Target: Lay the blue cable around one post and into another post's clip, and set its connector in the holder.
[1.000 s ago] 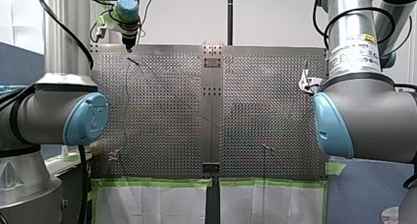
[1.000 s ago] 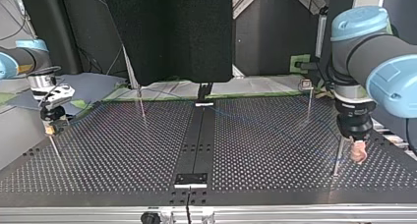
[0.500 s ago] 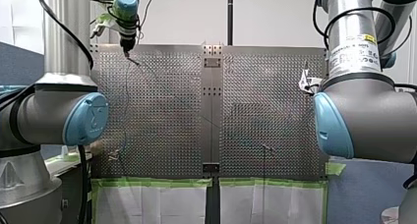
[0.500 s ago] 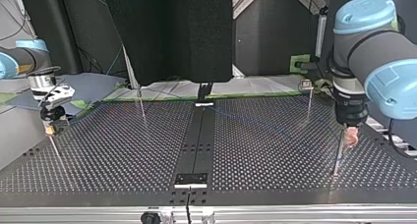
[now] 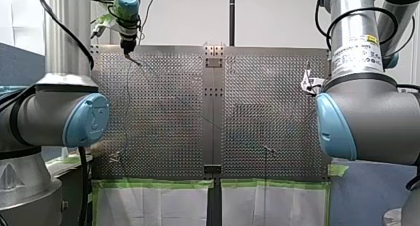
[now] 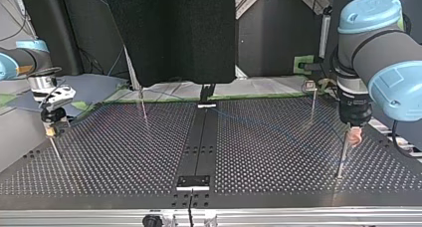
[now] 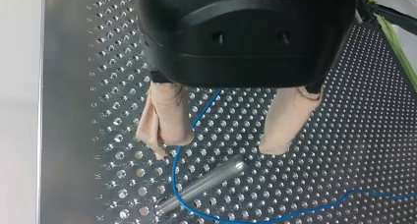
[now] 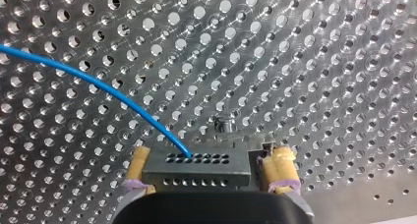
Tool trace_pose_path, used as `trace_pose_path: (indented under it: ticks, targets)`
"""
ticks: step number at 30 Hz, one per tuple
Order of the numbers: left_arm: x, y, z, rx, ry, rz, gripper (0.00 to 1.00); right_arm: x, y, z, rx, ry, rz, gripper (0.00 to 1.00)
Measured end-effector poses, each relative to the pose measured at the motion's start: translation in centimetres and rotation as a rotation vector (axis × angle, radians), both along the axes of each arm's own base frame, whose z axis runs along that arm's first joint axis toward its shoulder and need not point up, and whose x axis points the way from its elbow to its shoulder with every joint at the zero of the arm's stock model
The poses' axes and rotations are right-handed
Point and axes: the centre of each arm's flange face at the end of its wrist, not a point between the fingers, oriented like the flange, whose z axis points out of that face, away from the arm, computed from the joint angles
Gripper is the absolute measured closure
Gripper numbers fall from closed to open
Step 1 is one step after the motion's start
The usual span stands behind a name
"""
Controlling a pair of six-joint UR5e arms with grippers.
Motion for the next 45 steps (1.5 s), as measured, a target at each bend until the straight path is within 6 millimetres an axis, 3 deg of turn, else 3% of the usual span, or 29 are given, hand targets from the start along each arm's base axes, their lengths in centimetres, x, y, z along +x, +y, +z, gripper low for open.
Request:
trace_pose_path:
  ticks: [20, 35, 38, 45]
  targets:
    - [-0.1, -0.9, 0.0, -0.031, -0.044, -0.022, 0.02, 0.0, 0.0, 0.0, 0.0, 0.0, 0.0, 0.0]
    - [-5.2, -5.2, -0.1, -0.201, -0.206, -0.208, 0.02, 0.0, 0.0, 0.0, 0.0, 0.0, 0.0, 0.0]
    - [-5.4, -6.5, -1.4, -0.244, -0.203, -0.253, 0.02, 0.0, 0.0, 0.0, 0.0, 0.0, 0.0, 0.0]
    - [-4.7, -9.6, -6.6, -0.318, -0.141, -0.297, 0.02, 0.0, 0.0, 0.0, 0.0, 0.0, 0.0, 0.0]
